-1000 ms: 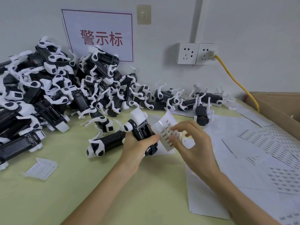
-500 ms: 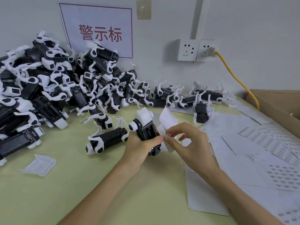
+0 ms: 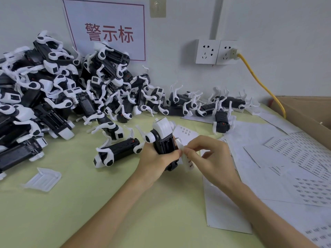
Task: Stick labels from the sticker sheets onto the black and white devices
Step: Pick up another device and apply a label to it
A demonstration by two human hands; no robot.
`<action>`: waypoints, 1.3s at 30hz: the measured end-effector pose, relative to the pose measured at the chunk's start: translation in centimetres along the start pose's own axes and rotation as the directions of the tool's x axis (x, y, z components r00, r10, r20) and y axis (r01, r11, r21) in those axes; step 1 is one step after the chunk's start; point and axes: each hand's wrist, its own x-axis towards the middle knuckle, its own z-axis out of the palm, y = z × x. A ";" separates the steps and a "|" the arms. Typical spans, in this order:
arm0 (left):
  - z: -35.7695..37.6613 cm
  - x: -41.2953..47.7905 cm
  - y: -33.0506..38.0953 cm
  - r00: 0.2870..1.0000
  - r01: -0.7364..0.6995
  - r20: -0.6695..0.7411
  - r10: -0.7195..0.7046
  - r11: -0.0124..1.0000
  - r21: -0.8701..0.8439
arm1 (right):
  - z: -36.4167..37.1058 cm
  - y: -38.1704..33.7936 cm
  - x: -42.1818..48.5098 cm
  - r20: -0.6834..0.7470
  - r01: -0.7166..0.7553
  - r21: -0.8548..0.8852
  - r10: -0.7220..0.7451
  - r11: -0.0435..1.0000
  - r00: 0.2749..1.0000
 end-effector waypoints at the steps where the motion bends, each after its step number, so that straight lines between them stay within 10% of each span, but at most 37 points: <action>1: 0.0 0.0 0.0 1.000 -0.002 0.002 0.002 1.000 0.007 | -0.1 -0.1 0.0 0.004 -0.012 0.007 0.012 1.000 1.000; 29: -0.1 0.2 0.8 0.980 0.148 -0.117 -0.161 0.983 -0.111 | 0.1 -0.2 0.4 0.027 -0.009 0.057 0.008 0.998 1.000; 39: -0.3 0.1 0.7 0.969 0.246 0.064 -0.238 0.917 -0.315 | -0.2 -0.1 0.5 -0.019 -0.064 0.083 0.066 0.994 0.998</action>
